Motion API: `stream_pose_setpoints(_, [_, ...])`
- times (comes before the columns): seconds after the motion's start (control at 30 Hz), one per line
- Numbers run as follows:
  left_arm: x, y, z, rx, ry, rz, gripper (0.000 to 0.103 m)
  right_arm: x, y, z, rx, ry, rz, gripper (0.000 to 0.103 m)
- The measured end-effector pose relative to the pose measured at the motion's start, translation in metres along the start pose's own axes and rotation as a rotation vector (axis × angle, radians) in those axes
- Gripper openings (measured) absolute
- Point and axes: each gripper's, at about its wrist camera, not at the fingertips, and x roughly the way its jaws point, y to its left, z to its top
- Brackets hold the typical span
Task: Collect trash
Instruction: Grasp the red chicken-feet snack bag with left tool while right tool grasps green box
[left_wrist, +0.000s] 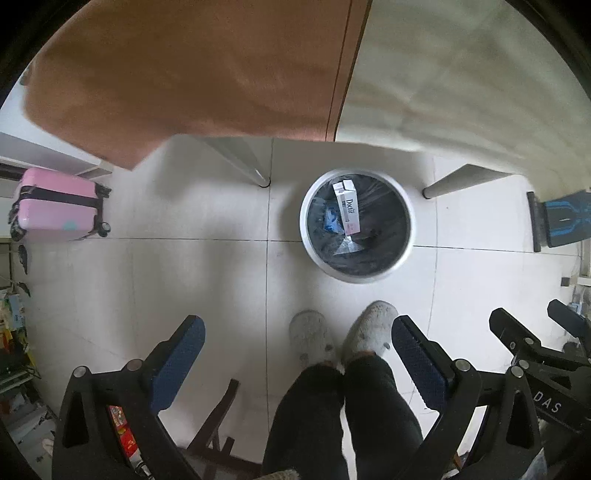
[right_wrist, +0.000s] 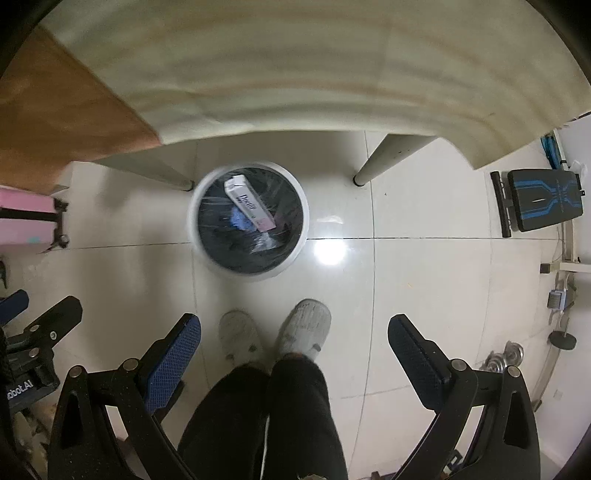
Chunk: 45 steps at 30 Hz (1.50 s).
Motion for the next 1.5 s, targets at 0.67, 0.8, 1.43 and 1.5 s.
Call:
stream_pose_setpoints(0.67, [-0.209, -0.005, 0.085, -0.031, -0.292, 0.059, 0.103, -0.277, -0.025, 0.081, -0.049, -0.207, 0.073, 0.102])
stream_pose_setpoints(0.8, [-0.214, -0.009, 0.131, -0.099, -0.296, 0.109, 0.103, -0.297, -0.027, 0.164, -0.183, -0.244, -0.031, 0.103])
stream_pose_setpoints(1.43, [-0.171, -0.032, 0.283, -0.308, -0.081, 0.132, 0.103, -0.17, 0.043, 0.415, -0.66, 0.064, -0.127, 0.093])
stream_pose_setpoints(1.5, [-0.169, -0.031, 0.292, -0.304, -0.07, 0.108, 0.103, -0.173, 0.031, 0.42, -0.595, 0.058, -0.073, 0.09])
